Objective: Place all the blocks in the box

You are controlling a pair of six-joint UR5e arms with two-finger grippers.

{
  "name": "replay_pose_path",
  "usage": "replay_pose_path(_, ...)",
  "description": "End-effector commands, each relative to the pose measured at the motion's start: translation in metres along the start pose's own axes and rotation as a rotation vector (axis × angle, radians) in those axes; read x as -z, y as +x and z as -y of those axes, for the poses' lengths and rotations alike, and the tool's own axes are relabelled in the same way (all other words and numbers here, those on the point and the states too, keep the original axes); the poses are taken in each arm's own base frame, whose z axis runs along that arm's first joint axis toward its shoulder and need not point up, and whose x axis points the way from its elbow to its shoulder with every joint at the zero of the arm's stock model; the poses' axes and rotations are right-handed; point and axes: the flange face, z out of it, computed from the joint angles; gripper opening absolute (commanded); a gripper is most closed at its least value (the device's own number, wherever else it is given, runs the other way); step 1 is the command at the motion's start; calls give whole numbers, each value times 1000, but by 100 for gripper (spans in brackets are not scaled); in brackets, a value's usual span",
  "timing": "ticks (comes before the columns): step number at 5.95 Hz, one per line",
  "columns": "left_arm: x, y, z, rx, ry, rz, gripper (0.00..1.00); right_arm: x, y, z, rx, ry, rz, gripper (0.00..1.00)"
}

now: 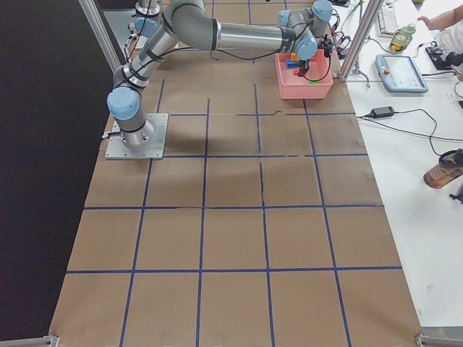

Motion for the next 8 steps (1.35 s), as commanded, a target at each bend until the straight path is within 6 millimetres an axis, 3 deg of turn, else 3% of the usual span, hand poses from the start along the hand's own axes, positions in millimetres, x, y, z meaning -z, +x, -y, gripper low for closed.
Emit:
replay_pose_path(1, 3, -12, -14, 0, -1, 4, 99, -6, -2, -2, 1, -9, -7, 99)
replay_pose_path(3, 24, -17, -25, 23, 28, -6, 99, -4, -4, -4, -2, -15, -4, 99)
replay_pose_path(4, 46, -13, -28, 25, 69, -13, 99, -7, -21, -12, 33, -18, -9, 99)
replay_pose_path(5, 52, -9, -39, 31, 75, -17, 99, -7, -35, -18, 58, -4, -17, 99)
replay_pose_path(6, 60, -12, -41, 31, 89, -18, 99, -6, -35, -17, 105, 0, -16, 99)
replay_pose_path(8, 55, -13, -34, 33, 77, -18, 99, -11, -34, -18, 145, -11, -18, 99)
